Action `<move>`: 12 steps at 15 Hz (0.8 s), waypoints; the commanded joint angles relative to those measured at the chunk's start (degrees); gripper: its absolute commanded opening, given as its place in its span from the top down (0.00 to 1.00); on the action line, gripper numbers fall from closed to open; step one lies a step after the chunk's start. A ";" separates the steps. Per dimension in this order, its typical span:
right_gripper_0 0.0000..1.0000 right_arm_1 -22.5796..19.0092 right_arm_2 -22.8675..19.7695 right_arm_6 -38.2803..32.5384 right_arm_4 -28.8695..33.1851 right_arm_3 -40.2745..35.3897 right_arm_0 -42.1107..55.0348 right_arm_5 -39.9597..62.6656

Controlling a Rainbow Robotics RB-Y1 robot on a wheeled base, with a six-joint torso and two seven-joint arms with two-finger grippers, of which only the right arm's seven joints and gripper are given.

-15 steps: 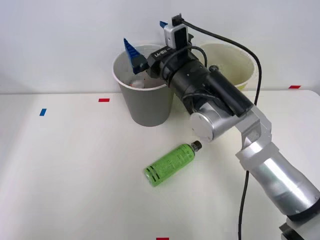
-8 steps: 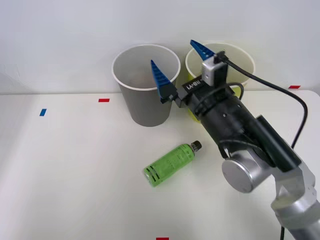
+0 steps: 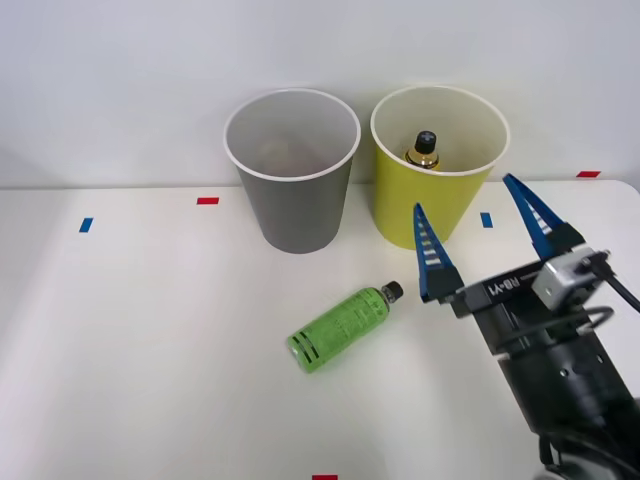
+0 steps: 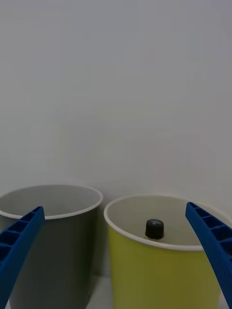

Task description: Put cans in the gray bin, plastic bottles in the light green bin

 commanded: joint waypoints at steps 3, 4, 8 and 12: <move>0.00 -1.40 -2.71 0.18 1.34 -1.58 15.12 -7.54; 0.00 -1.40 -3.23 0.10 1.16 -1.58 17.23 -8.24; 0.00 -0.26 -4.46 -0.26 -0.42 -1.49 24.96 -9.21; 0.00 5.02 -5.43 -0.26 2.30 -1.58 31.29 -9.12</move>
